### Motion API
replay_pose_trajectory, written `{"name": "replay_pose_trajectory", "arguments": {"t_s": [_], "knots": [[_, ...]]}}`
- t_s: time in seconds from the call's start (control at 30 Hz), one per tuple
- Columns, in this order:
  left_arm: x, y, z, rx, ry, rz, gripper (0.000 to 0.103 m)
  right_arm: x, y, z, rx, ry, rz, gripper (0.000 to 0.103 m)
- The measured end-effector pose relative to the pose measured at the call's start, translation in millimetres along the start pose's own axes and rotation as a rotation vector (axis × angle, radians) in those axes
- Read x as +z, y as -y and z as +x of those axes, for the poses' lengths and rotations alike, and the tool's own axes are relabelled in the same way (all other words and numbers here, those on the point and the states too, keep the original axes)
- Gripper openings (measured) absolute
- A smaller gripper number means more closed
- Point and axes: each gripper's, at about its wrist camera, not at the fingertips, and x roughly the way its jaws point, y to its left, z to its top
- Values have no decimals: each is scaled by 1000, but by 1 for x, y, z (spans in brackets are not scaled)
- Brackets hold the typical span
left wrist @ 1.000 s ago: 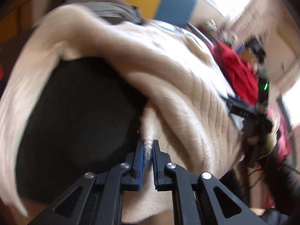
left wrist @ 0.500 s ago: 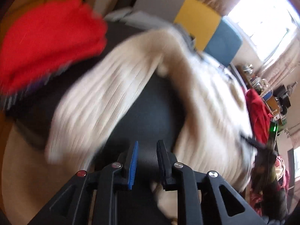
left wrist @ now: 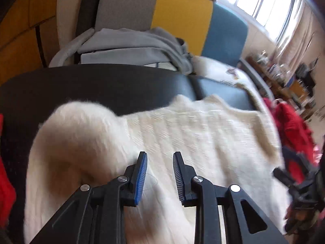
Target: Fold clothes
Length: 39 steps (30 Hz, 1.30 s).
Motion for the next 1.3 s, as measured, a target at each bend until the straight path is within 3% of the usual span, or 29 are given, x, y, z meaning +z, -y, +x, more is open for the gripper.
{"name": "replay_pose_trajectory", "arguments": {"t_s": [0.1,0.2,0.27,0.43,0.57,0.67,0.73,0.83,0.93,1.03,1.1,1.17,1.23,1.3], "knots": [[2,-1,49,100,-101,27,27,29,1,52,72,-42,-26,103],[10,-7,64,129,-30,106,29,46,5,104,59,-114,-25,103],[21,-5,74,164,15,164,31,51,15,133,-37,-166,0,103],[59,7,111,227,101,270,37,64,52,147,-180,-138,141,103],[88,-1,123,162,79,214,38,75,65,159,-232,-129,175,103],[92,-24,107,6,13,81,37,81,66,164,-232,-120,172,103],[79,-47,81,-77,26,-24,37,83,65,164,-230,-113,171,103],[38,-90,30,-129,53,-142,37,83,64,164,-231,-106,170,103],[-1,-113,-2,-121,41,-169,35,84,62,158,-222,-111,170,103],[-43,-116,-30,-109,27,-124,35,85,53,143,-212,-115,158,103],[-67,-111,-44,-1,40,-73,35,84,28,111,-124,-46,136,103],[-91,-111,-62,100,73,-51,35,71,17,104,-90,-49,124,103],[-113,-118,-81,137,104,-87,35,57,6,98,-58,-56,114,103],[-136,-122,-97,231,117,-68,36,44,-4,91,-26,-62,103,103]]}}
